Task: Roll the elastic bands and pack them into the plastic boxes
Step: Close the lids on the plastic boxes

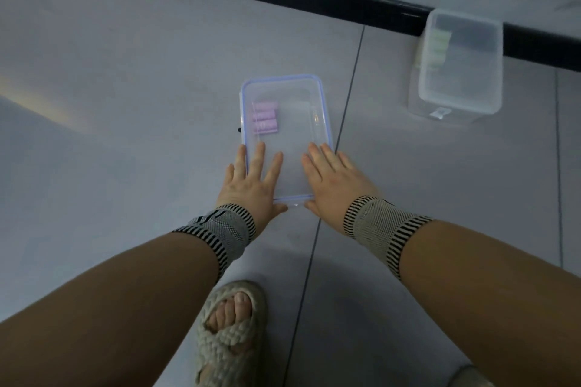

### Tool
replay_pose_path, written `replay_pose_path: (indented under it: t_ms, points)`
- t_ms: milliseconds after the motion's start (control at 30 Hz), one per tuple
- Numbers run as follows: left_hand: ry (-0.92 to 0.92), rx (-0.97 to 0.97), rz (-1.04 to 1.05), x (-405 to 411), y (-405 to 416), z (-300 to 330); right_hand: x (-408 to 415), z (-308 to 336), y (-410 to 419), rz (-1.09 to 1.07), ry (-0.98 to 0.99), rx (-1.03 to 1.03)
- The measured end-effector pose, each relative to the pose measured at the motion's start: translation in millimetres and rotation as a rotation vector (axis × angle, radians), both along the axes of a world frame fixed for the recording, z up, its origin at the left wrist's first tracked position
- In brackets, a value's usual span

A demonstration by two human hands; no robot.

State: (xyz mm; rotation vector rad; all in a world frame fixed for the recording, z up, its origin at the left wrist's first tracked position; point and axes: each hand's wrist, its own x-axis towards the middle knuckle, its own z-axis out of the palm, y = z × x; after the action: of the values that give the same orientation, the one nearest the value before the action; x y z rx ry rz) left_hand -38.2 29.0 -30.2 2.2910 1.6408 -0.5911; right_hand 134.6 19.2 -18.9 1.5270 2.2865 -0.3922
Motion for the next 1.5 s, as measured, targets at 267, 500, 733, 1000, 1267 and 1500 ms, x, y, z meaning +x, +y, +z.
replay_pose_path:
  t_ms: [267,500,733,1000,1267,1500]
  points:
    - [-0.007,0.037,-0.052,48.4,48.9,0.2,39.5,0.2,31.6,-0.121,0.002,0.036]
    - [-0.017,0.076,-0.108,102.7,97.1,-4.7,89.2,-5.2,60.8,-0.230,0.000,0.109]
    - [0.014,0.089,-0.131,153.0,143.2,-1.9,145.3,-6.4,76.0,-0.469,-0.002,0.170]
    - [0.031,0.084,-0.120,188.0,168.3,-2.4,191.9,-12.0,87.6,-0.620,0.006,0.107]
    - [0.038,0.089,-0.105,194.6,180.2,-3.4,201.1,-21.0,87.4,-0.608,0.095,0.090]
    - [0.030,0.096,-0.116,195.6,182.6,-6.0,202.1,-23.8,87.2,-0.594,0.083,0.080]
